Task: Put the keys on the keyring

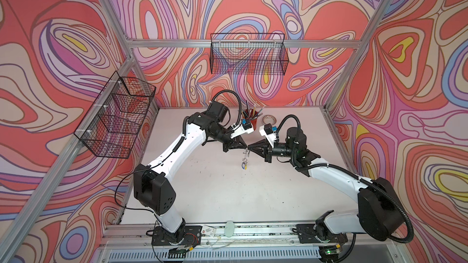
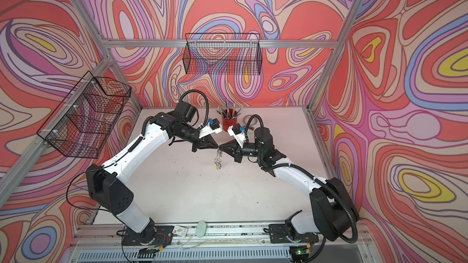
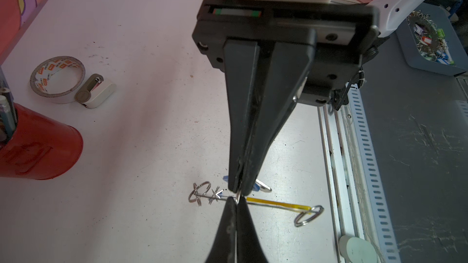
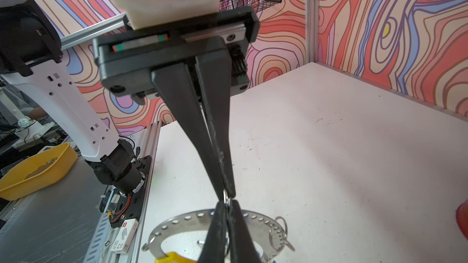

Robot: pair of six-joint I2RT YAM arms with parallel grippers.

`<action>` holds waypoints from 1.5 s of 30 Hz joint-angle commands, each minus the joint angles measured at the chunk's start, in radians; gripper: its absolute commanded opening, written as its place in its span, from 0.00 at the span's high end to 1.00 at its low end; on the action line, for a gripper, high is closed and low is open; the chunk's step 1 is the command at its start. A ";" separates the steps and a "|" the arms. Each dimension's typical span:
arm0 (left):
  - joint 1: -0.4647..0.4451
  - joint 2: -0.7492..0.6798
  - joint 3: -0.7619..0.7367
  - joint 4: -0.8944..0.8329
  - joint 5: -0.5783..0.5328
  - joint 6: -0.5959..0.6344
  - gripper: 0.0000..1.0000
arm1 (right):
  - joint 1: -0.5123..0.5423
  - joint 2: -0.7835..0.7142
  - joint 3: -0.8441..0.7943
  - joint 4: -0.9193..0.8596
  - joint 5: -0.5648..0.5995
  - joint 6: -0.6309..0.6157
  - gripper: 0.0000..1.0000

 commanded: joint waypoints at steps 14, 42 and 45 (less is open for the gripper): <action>0.039 -0.232 -0.343 0.483 0.081 -0.401 1.00 | -0.055 -0.057 0.039 -0.041 0.145 0.173 0.62; -0.027 -0.303 -0.974 1.864 -0.137 -1.196 1.00 | -0.082 0.034 0.064 0.020 0.037 0.276 0.52; -0.037 -0.266 -1.000 1.972 -0.165 -1.238 1.00 | -0.081 0.051 0.070 0.032 0.023 0.299 0.54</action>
